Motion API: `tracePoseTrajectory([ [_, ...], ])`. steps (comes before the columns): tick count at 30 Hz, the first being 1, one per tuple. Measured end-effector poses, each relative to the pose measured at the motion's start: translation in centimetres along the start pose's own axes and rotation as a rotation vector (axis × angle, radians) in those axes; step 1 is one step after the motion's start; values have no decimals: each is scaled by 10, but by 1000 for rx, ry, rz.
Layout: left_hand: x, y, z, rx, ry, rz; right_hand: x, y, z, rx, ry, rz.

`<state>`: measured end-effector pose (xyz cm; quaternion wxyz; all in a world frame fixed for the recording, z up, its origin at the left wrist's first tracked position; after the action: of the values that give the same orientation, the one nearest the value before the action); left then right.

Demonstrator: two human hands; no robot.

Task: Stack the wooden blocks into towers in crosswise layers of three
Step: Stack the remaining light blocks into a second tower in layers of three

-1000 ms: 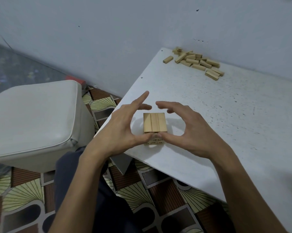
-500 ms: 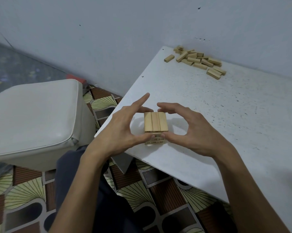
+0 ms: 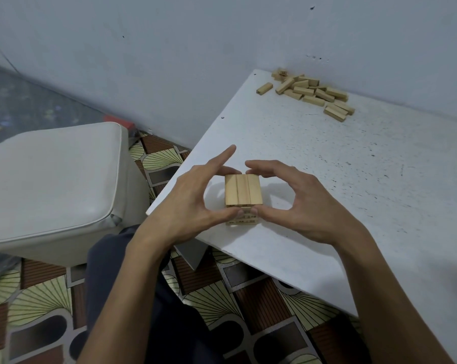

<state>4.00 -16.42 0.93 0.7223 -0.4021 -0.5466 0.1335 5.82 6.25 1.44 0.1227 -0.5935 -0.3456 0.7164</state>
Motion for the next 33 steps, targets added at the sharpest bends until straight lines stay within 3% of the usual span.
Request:
tracePoseTrajectory([
  [33, -5, 7, -1, -38, -23, -82, 4, 4, -1, -36, 35, 27],
])
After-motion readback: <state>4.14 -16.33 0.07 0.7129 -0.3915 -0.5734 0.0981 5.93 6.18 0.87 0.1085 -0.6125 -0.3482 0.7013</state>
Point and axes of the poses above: each hand's wrist, its own z-axis towards the middle knuckle, its own y-axis out of the palm, x = y × z, the point moved 1 cm from there along z, towards the middle knuckle, and after that the axes turned 3 degrees about z, right-handed, at the moved point
